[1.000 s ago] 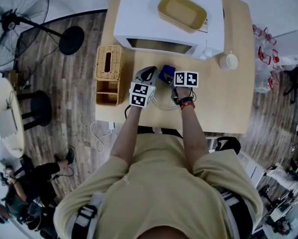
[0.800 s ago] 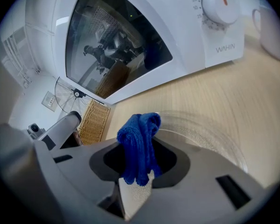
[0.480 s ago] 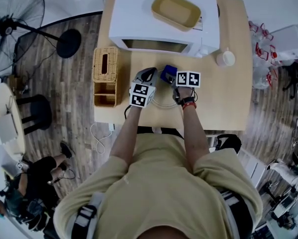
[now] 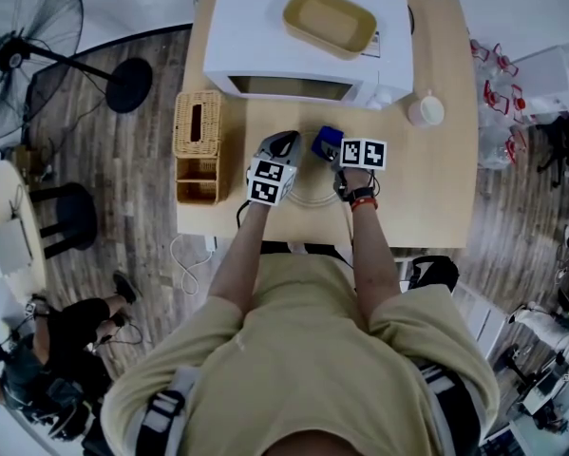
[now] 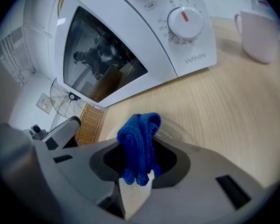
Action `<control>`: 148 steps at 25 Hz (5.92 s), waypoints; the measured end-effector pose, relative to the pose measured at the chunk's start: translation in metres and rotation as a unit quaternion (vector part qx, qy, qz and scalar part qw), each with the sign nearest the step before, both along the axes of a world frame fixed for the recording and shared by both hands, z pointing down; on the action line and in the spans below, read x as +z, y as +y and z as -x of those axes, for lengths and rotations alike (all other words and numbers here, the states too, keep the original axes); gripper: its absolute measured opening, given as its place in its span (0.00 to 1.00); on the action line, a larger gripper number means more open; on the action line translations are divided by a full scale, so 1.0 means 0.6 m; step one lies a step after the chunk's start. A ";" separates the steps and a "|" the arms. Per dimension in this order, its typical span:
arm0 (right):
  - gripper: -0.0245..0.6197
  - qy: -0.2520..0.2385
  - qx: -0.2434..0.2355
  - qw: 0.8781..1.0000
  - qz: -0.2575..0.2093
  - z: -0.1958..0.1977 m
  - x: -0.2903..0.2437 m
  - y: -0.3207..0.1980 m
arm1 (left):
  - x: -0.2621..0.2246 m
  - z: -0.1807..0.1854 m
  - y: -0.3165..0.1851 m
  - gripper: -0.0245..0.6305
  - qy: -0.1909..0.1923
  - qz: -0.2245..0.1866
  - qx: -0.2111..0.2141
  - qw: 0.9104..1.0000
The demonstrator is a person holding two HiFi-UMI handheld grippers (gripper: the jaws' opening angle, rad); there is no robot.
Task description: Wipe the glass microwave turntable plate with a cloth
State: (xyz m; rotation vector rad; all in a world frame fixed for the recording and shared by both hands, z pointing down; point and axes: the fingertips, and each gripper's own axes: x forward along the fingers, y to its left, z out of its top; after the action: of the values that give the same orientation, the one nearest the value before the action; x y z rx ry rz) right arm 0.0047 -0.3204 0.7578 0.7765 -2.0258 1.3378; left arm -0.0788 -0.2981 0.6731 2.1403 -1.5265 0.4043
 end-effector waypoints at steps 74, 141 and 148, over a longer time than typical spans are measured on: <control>0.26 -0.002 -0.100 0.994 0.048 0.194 0.003 0.109 | -0.018 0.106 0.106 0.07 0.029 0.046 -0.040 0.998; 0.29 0.100 0.000 0.994 0.051 -0.145 0.000 0.031 | -0.012 0.007 0.087 0.07 0.060 0.044 0.007 0.997; 0.29 0.104 0.002 0.994 0.043 -0.144 0.003 0.030 | -0.010 0.014 0.094 0.07 0.060 0.043 0.001 0.997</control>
State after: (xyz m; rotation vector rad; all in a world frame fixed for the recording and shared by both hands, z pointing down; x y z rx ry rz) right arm 0.0912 -0.3026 0.7593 0.8433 -1.7942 1.2811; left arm -0.0869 -0.2416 0.6670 2.0619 -1.4157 0.3301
